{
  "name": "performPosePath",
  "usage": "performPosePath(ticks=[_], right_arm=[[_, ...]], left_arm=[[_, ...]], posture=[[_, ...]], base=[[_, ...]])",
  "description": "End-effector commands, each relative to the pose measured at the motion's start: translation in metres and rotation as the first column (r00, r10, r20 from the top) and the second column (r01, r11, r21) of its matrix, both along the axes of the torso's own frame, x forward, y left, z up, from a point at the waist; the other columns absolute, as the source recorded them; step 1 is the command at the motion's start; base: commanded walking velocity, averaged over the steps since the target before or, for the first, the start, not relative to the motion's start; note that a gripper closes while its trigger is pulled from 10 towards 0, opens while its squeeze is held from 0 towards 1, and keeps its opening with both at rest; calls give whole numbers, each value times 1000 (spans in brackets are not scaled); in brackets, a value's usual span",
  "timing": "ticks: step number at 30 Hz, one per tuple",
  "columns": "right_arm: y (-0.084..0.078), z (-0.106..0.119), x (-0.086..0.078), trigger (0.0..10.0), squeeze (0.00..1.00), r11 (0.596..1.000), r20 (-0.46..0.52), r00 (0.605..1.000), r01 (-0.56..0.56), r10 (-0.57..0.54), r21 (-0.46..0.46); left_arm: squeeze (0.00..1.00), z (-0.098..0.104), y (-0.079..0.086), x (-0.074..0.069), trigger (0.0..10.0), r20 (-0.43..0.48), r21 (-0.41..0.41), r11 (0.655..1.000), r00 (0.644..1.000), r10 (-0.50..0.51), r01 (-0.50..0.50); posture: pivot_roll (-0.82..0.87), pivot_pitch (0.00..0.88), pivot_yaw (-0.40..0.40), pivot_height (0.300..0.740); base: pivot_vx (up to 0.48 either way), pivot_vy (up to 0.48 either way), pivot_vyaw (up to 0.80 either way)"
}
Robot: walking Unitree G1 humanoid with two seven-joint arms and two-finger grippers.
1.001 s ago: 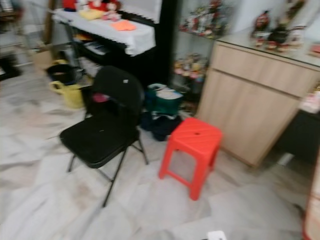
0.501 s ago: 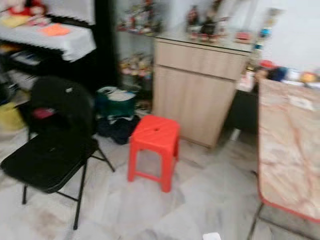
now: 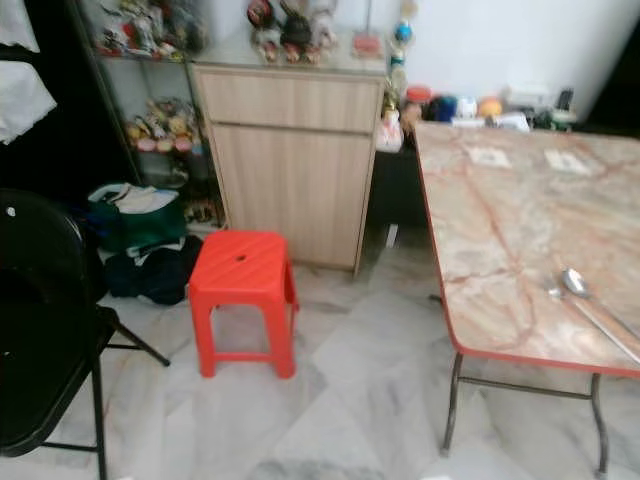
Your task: Setting the table
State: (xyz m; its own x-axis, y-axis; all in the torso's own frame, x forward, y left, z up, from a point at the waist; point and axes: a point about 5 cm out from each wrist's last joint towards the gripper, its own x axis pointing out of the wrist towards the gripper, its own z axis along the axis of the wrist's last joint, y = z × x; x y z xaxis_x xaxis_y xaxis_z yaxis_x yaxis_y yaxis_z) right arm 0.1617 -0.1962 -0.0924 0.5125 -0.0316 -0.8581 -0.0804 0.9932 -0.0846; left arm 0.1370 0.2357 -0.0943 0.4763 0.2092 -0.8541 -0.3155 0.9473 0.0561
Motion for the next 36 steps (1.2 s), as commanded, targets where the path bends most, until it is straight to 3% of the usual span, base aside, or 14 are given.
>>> performPosePath(ticks=[1,5,16,36], right_arm=[[44,14,40,10000,0,944,72,968,215,-240,248],[44,15,40,10000,0,946,76,969,211,-235,247],[42,15,41,10000,0,941,93,962,225,-255,253],[42,16,42,10000,0,948,113,964,209,-241,240]], left_arm=[[0,-4,7,-24,10000,-29,12,989,989,-145,145],[0,-4,7,-24,10000,-29,11,990,989,-144,144],[0,-5,4,-24,10000,-39,21,983,983,-182,183],[0,-5,4,-25,10000,-36,10,984,984,-175,175]], posture=[[131,84,-56,740],[132,87,-57,740],[123,94,-63,740],[123,92,-61,740]], base=[[0,0,-788],[0,0,-788],[0,0,0],[0,-475,0]])
